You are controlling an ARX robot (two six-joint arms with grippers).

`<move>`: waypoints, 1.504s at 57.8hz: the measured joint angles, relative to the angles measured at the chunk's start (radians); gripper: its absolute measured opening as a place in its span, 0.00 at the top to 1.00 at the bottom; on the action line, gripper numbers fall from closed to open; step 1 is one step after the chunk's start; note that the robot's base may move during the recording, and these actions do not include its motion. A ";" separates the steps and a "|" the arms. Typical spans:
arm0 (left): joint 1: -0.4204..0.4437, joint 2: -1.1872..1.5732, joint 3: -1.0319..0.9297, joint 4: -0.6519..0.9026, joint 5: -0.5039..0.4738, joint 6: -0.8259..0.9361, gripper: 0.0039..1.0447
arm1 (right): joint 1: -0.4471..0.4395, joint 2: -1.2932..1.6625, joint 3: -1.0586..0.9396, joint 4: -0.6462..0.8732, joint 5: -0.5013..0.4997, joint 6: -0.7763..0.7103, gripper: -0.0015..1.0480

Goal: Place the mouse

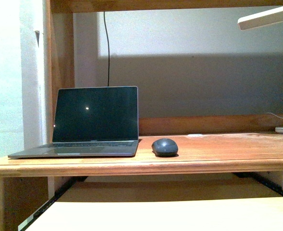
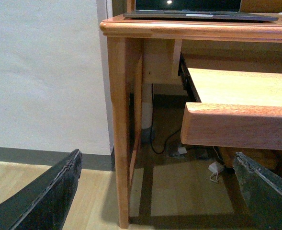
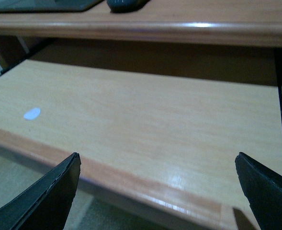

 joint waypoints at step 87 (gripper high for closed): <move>0.000 0.000 0.000 0.000 0.000 0.000 0.07 | 0.481 0.941 0.556 0.349 0.416 -0.101 0.07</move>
